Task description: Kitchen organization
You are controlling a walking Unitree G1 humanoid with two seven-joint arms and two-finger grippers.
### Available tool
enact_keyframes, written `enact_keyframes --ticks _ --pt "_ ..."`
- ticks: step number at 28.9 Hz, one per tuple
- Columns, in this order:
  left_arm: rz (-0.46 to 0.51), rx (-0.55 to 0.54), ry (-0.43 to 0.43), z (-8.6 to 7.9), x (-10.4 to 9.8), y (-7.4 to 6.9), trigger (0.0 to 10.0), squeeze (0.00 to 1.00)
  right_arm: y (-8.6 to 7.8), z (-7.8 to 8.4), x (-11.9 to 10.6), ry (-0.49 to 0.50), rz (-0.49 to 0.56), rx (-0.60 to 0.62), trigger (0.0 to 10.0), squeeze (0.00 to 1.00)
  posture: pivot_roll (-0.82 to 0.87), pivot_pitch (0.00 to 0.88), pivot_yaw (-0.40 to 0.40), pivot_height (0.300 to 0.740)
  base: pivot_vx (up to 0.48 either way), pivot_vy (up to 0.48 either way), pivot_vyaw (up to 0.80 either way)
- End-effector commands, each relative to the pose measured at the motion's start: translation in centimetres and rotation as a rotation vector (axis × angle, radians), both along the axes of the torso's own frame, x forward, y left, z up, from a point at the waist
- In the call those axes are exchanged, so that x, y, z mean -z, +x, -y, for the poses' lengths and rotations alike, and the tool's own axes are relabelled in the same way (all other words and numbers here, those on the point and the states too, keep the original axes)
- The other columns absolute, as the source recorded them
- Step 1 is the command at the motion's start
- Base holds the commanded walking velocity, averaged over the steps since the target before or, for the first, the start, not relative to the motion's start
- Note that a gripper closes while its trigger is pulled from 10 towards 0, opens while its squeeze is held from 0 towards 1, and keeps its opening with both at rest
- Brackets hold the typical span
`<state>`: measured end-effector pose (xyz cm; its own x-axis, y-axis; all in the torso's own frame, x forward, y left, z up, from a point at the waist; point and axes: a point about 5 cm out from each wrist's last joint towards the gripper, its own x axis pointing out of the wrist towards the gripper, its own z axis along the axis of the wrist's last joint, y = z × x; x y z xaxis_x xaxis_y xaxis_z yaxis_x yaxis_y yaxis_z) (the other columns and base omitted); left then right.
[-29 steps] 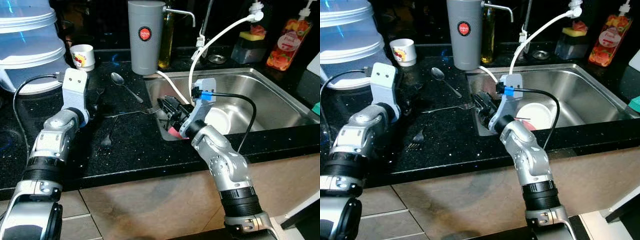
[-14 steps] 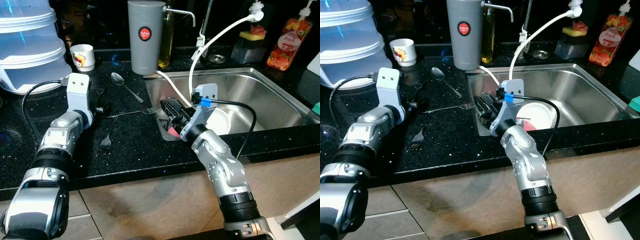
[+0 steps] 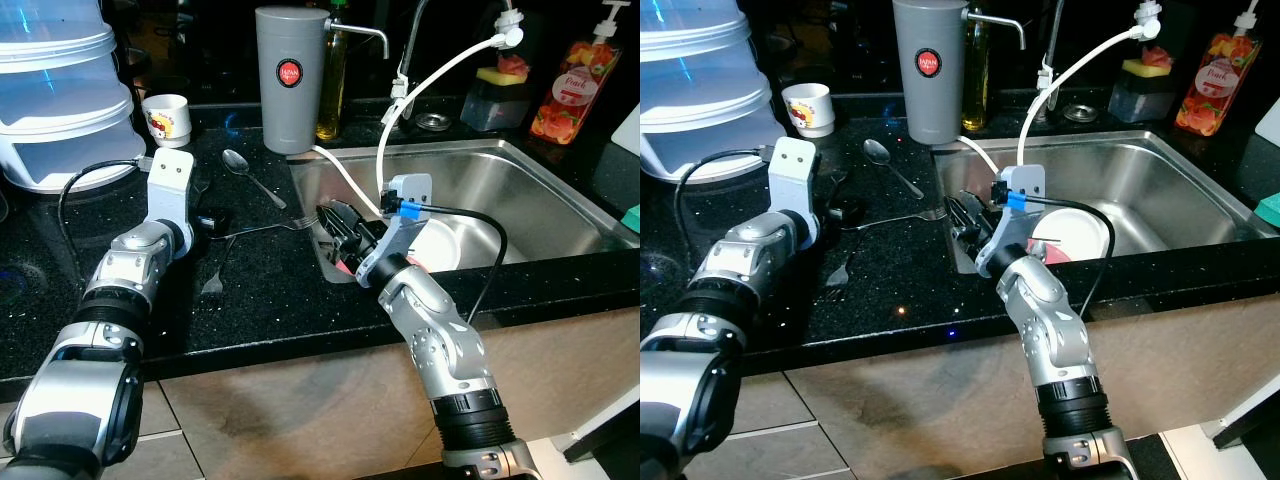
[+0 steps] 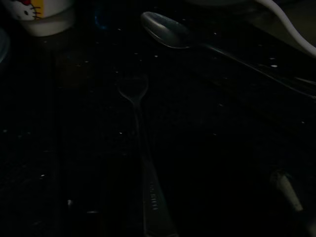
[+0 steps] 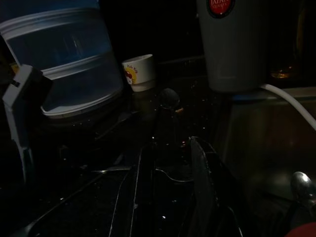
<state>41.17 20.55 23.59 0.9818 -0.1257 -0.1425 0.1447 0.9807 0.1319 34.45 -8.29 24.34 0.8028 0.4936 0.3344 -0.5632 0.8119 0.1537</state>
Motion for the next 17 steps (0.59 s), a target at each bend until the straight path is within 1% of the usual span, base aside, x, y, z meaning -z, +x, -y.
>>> enact_keyframes --ticks 1,9,11,12,14,17 --pt "-0.105 -0.029 0.037 -0.9 2.0 -0.4 0.0 0.0 0.0 0.1 0.3 0.011 -0.013 -0.006 10.0 0.0 0.05 0.075 0.024 0.74 0.0 0.0 0.0" --pt "-0.115 -0.047 0.035 -1.5 2.1 -0.4 0.0 0.0 0.2 0.2 0.2 0.014 -0.016 -0.006 10.0 0.0 0.05 0.084 0.02 0.74 0.0 0.0 0.0" --pt "-0.086 -0.086 0.024 -2.1 1.7 -0.5 0.0 0.0 0.3 0.2 0.2 0.015 -0.018 -0.007 10.0 0.0 0.05 0.086 0.019 0.74 0.0 0.0 0.0" --pt "-0.05 -0.119 0.019 -2.6 1.1 -0.5 0.0 0.0 0.3 0.2 0.3 0.016 -0.019 -0.008 10.0 0.0 0.05 0.088 0.018 0.74 0.0 0.0 0.0" --pt "-0.009 -0.144 0.023 -3.1 0.3 -0.5 0.0 0.0 0.3 0.3 0.2 0.019 -0.02 -0.008 10.0 0.0 0.05 0.088 0.015 0.74 0.0 0.0 0.0" --pt "0.015 -0.151 0.023 -3.3 -0.2 -0.6 0.0 0.0 0.4 0.3 0.2 0.022 -0.019 -0.008 10.0 0.0 0.05 0.088 0.014 0.74 0.0 0.0 0.0"
